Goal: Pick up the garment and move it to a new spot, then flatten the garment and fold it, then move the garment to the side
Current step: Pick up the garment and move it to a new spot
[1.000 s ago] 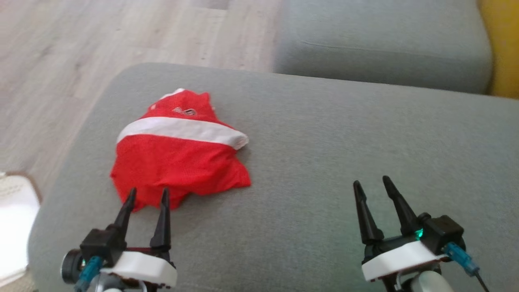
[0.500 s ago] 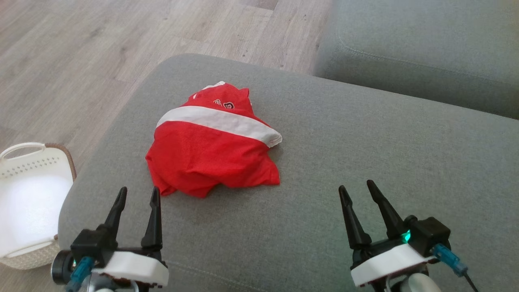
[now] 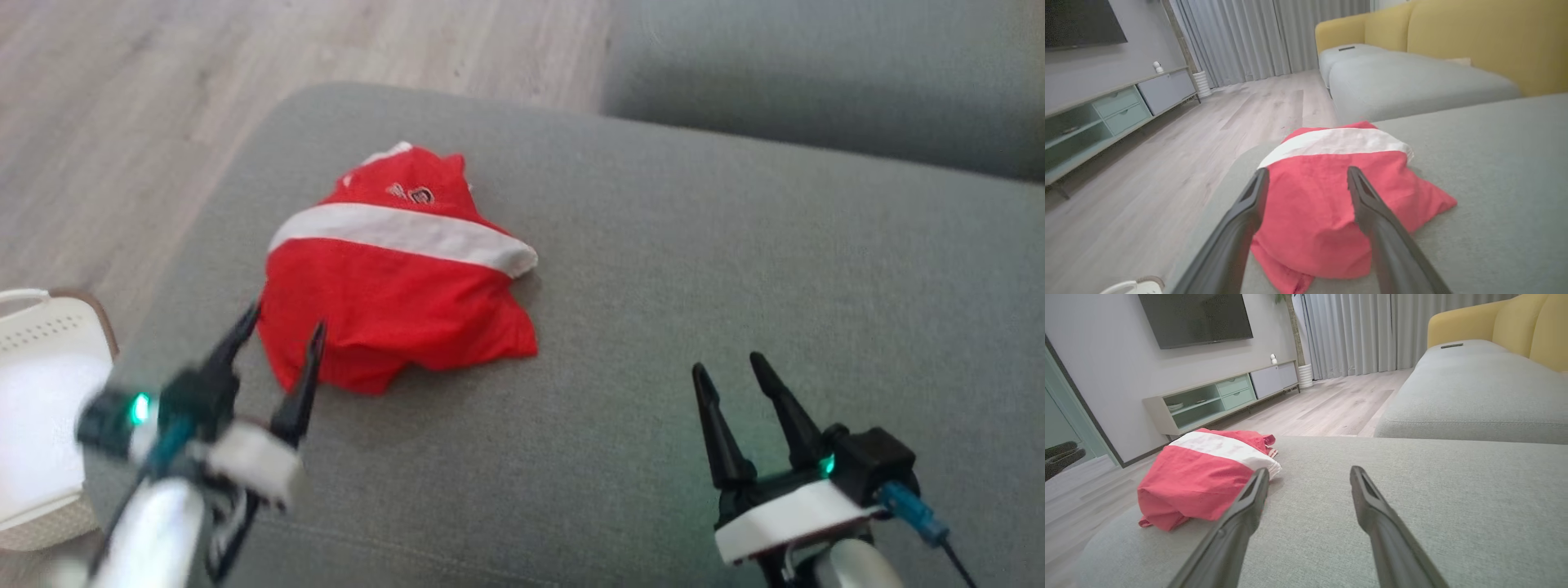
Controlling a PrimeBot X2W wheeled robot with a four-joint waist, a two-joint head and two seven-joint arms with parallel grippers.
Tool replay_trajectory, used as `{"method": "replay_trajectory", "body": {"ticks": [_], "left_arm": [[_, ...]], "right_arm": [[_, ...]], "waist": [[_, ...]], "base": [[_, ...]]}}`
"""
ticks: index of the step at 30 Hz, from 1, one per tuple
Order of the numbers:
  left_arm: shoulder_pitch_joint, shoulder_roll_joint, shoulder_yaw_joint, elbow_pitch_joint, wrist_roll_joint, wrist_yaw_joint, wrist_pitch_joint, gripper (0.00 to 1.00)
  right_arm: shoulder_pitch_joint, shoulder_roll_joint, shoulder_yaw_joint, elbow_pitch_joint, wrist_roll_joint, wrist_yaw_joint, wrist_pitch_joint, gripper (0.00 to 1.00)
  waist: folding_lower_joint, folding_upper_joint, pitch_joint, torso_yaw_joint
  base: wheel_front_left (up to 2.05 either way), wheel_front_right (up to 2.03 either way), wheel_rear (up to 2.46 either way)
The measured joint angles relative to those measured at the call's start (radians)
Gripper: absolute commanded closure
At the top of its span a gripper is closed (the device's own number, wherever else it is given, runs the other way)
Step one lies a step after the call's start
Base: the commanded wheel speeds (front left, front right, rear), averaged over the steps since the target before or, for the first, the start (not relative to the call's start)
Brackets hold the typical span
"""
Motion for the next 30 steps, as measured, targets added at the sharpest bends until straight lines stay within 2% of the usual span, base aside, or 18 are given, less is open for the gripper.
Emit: {"method": "replay_trajectory", "body": {"ticks": [2, 5, 6, 13, 18, 22, 30], "left_arm": [[-0.091, 0.059, -0.076, 0.053, -0.027, -0.003, 0.019, 0.0], [-0.24, 0.154, -0.238, 0.105, -0.132, -0.007, 0.078, 0.0], [-0.34, 0.215, -0.349, 0.125, -0.212, -0.007, 0.12, 0.0], [-0.625, 0.378, -0.692, 0.176, -0.441, -0.007, 0.239, 0.0], [-0.786, 0.454, -0.933, 0.182, -0.569, -0.007, 0.292, 0.0], [-0.897, 0.486, -1.068, 0.219, -0.639, -0.007, 0.304, 0.0], [-0.978, 0.493, -1.138, 0.262, -0.709, -0.007, 0.332, 0.0]], "right_arm": [[-0.014, 0.0, -0.007, 0.001, -0.009, 0.0, 0.0, 0.0], [-0.049, 0.0, -0.018, 0.0, -0.019, 0.0, 0.0, 0.0], [-0.069, -0.001, -0.027, -0.002, -0.023, 0.0, 0.0, 0.0], [-0.119, -0.002, -0.03, -0.002, -0.032, 0.0, 0.0, 0.0], [-0.145, -0.002, -0.03, -0.003, -0.038, 0.0, 0.0, 0.0], [-0.167, -0.003, -0.029, -0.005, -0.04, 0.0, 0.0, 0.0], [-0.189, -0.003, -0.021, -0.006, -0.044, 0.0, 0.0, 0.0]], "waist": [[0.0, 0.0, 0.02, -0.013], [0.0002, 0.0, 0.053, -0.034], [0.0002, 0.0, 0.078, -0.05], [0.0003, 0.0, 0.158, -0.107], [0.0003, 0.0, 0.204, -0.145], [0.0003, 0.0, 0.241, -0.168], [0.0002, 0.0, 0.285, -0.206]], "base": [[0.0, 0.0, 0.0], [0.0, 0.0, 0.0], [0.0, 0.0, 0.0], [0.0, 0.0, 0.0], [0.0, 0.0, 0.0], [0.0, 0.0, 0.0], [0.0, 0.0, 0.0]]}}
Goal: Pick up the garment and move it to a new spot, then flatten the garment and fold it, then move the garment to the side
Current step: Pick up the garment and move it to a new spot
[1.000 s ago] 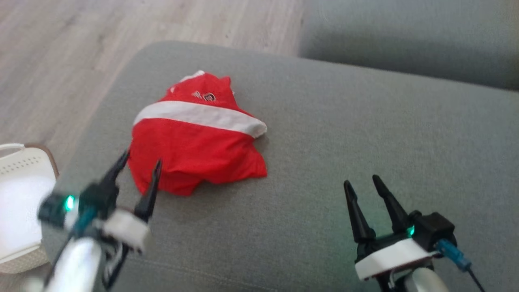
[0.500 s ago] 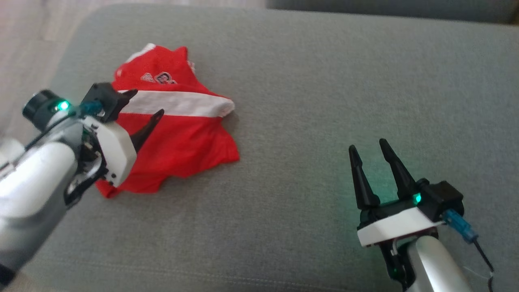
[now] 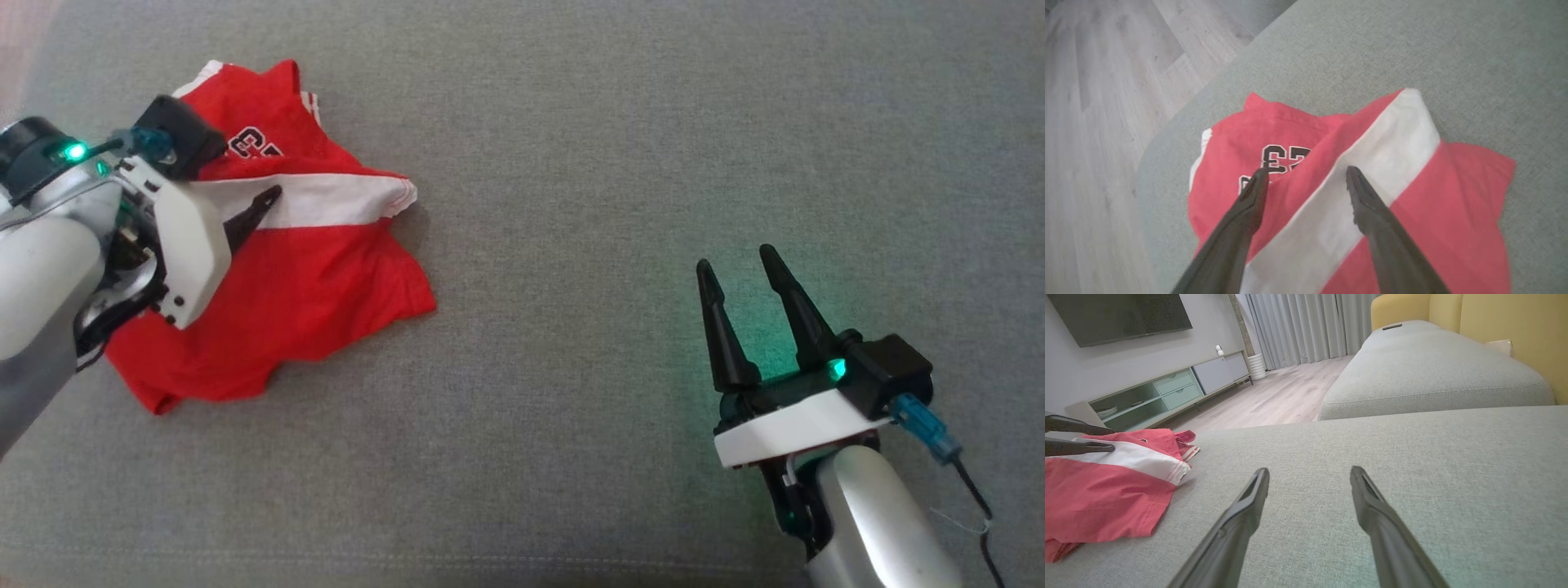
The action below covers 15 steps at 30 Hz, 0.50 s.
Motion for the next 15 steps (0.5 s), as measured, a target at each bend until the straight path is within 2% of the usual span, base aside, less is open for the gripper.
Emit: {"method": "replay_trajectory", "body": {"ticks": [1, 2, 3, 8, 13, 15], "left_arm": [[0.001, 0.0, -0.001, -0.002, -0.01, 0.0, 0.011, 0.0], [0.003, 0.0, -0.001, -0.007, -0.015, 0.0, 0.028, 0.53], [0.005, 0.001, -0.002, -0.018, -0.015, 0.0, 0.041, 1.0], [0.026, 0.002, -0.006, -0.042, -0.015, 0.0, 0.035, 1.0], [0.024, 0.0, -0.006, -0.027, -0.029, 0.0, -0.069, 1.0], [0.02, -0.008, -0.004, 0.004, -0.057, 0.0, -0.151, 1.0]], "right_arm": [[0.0, 0.0, 0.0, 0.0, 0.0, 0.0, 0.0, 0.0], [0.0, 0.0, 0.0, 0.001, 0.0, 0.0, 0.0, 0.0], [0.0, 0.0, -0.001, 0.002, 0.0, 0.0, 0.0, 0.0], [0.0, 0.0, -0.003, 0.006, 0.0, 0.0, 0.0, 0.0], [0.0, 0.0, -0.003, 0.01, 0.001, 0.0, 0.0, 0.0], [0.002, 0.0, -0.005, 0.011, 0.002, 0.0, 0.0, 0.0]], "waist": [[0.0, 0.0, 0.001, -0.002], [0.0, 0.0, 0.0, -0.003], [-0.0001, 0.0, -0.002, -0.003], [-0.0002, 0.0, -0.02, 0.002], [-0.0002, 0.0, -0.047, 0.01], [-0.0003, 0.0, -0.064, 0.014]], "base": [[0.0, 0.0, 0.0], [0.0, 0.0, 0.0], [0.0, 0.0, 0.0], [0.0, 0.0, 0.0], [0.0, 0.0, 0.0], [0.0, 0.0, 0.0]]}}
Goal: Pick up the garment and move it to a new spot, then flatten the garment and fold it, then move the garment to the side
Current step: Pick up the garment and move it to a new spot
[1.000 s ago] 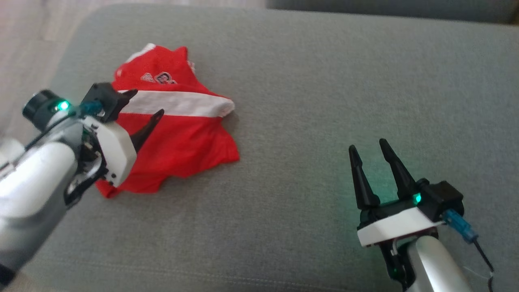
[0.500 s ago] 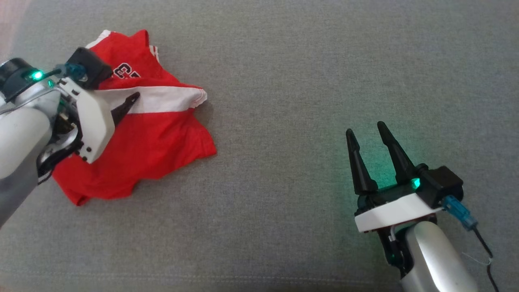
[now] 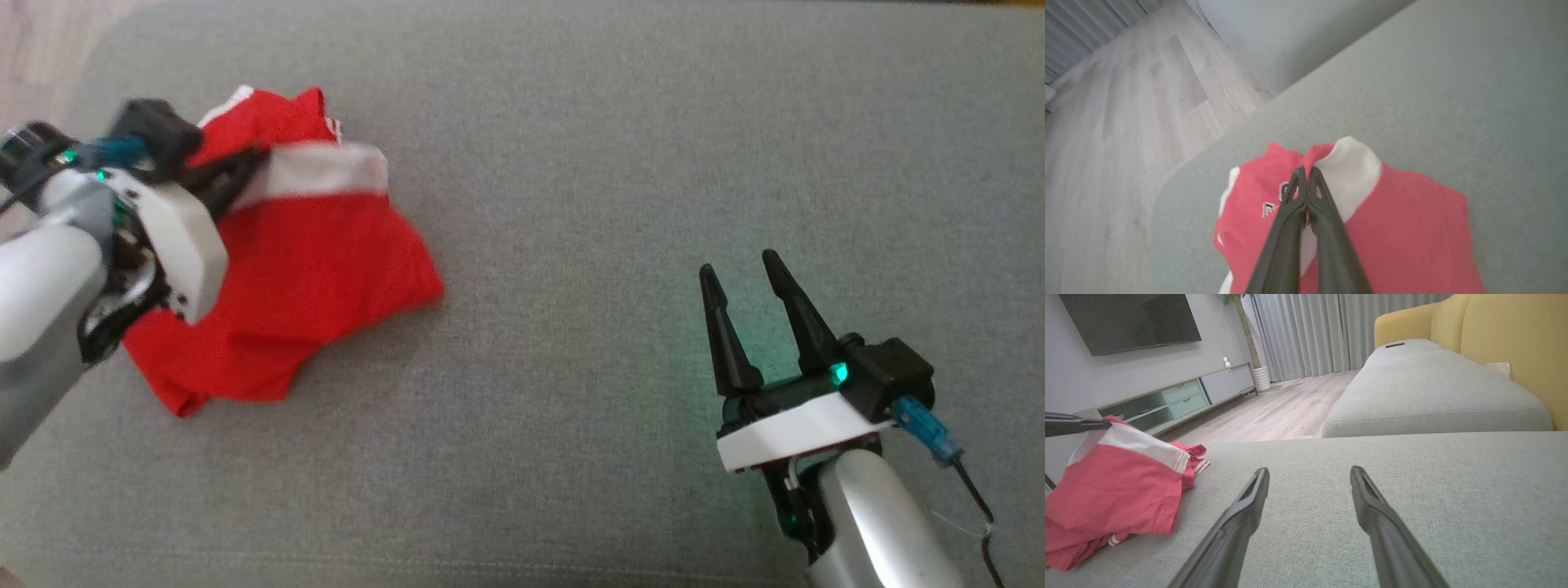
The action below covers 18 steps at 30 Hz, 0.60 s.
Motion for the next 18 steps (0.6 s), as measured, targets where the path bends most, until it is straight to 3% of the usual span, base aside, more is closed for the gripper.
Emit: {"method": "replay_trajectory", "body": {"ticks": [3, 6, 13, 18], "left_arm": [[-0.008, -0.024, 0.027, 0.063, -0.003, 0.001, -0.121, 1.0], [-0.009, -0.063, 0.076, 0.084, -0.007, 0.025, -0.171, 1.0], [0.001, -0.103, 0.24, -0.044, 0.077, 0.121, -0.182, 1.0], [0.064, -0.126, 0.345, -0.141, 0.126, 0.168, -0.188, 1.0]], "right_arm": [[0.01, 0.0, -0.004, 0.002, 0.005, 0.0, 0.0, 0.0], [0.021, 0.0, -0.012, 0.006, 0.006, 0.0, 0.0, 0.0], [0.066, 0.0, -0.027, 0.007, 0.013, 0.0, 0.0, 0.0], [0.072, 0.001, -0.028, 0.004, 0.022, 0.0, 0.0, 0.0]], "waist": [[0.0, 0.0, -0.028, 0.007], [0.0, 0.0, -0.06, 0.014], [-0.0001, 0.0, -0.133, 0.019], [-0.0001, 0.0, -0.157, -0.015]], "base": [[0.0, 0.0, 0.0], [0.0, 0.0, 0.0], [0.0, 0.0, 0.0], [0.0, 0.0, 0.0]]}}
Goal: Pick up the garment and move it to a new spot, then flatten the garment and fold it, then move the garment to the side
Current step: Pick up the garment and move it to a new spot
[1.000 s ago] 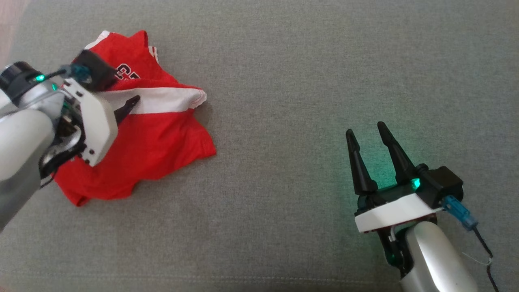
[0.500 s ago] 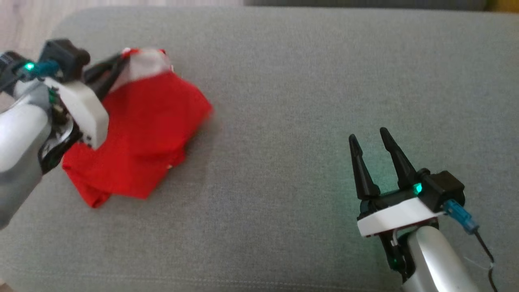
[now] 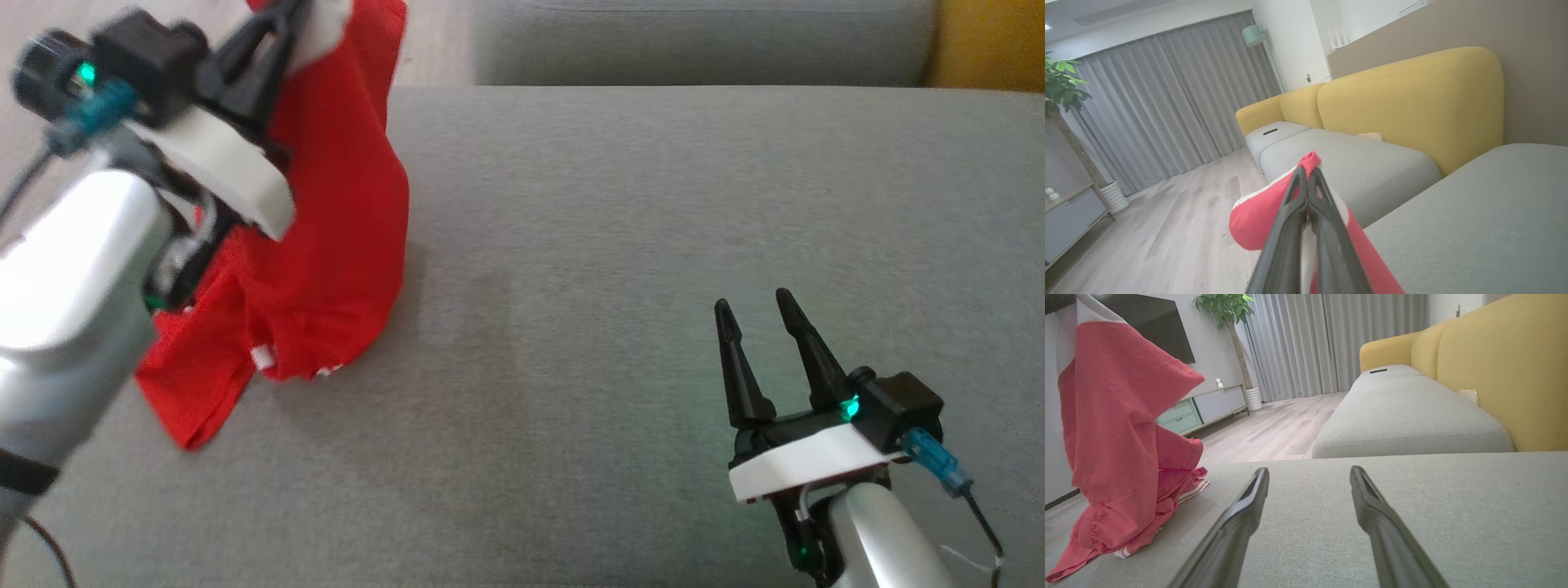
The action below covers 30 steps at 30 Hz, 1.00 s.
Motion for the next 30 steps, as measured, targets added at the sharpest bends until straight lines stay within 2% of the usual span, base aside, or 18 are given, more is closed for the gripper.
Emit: {"method": "replay_trajectory", "body": {"ticks": [10, 22, 25, 30], "left_arm": [[0.03, -0.099, 0.087, -0.044, 0.095, 0.028, 0.0, 1.0], [-0.071, -0.229, 0.12, 0.034, 0.291, 0.071, -0.001, 1.0], [-0.055, -0.284, 0.099, 0.039, 0.322, 0.049, -0.001, 1.0], [0.056, -0.415, 0.037, 0.064, 0.349, 0.024, -0.001, 1.0]], "right_arm": [[-0.002, 0.0, 0.022, -0.023, 0.025, 0.0, -0.002, 0.0], [-0.017, 0.0, 0.047, -0.063, 0.053, 0.0, -0.002, 0.0], [-0.018, 0.0, 0.044, -0.072, 0.056, 0.0, -0.002, 0.0], [-0.017, 0.0, 0.024, -0.082, 0.056, 0.0, -0.002, 0.0]], "waist": [[0.0002, 0.0, 0.0, -0.145], [0.0002, 0.0, 0.037, -0.35], [0.0002, 0.0, 0.044, -0.384], [0.0002, 0.0, 0.048, -0.412]], "base": [[0.0, 0.0, 0.0], [0.0, 0.0, 0.0], [0.0, 0.0, 0.0], [0.0, 0.0, 0.0]]}}
